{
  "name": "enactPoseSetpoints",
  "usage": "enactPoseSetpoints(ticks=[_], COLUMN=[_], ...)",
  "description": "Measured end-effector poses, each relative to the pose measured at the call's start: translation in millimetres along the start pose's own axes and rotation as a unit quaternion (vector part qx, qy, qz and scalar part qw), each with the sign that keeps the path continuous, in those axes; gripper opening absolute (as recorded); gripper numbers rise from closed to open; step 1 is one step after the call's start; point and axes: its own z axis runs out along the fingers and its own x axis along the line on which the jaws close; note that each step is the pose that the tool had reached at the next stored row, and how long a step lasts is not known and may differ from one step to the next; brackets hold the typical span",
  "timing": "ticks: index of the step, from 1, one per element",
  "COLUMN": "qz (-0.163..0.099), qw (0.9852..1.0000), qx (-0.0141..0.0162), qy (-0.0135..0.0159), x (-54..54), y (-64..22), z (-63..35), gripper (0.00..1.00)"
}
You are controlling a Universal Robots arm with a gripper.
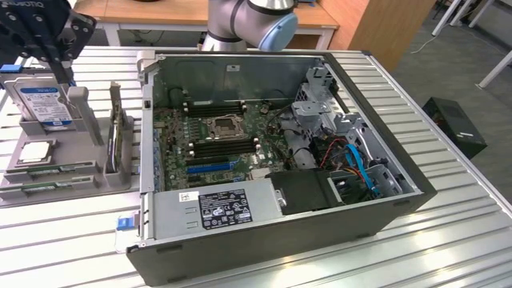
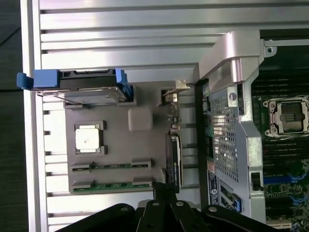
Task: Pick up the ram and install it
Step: 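Reach for the ram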
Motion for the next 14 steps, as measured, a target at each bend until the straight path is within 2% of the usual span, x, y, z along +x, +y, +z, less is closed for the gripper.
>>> enactPoseSetpoints(ticks=[14], qz=[0.000], qw=[1.0000], qx=[0.0001], qy=[0.0013], x=[29.3], y=[-2.3], z=[0.6], gripper=[0.11])
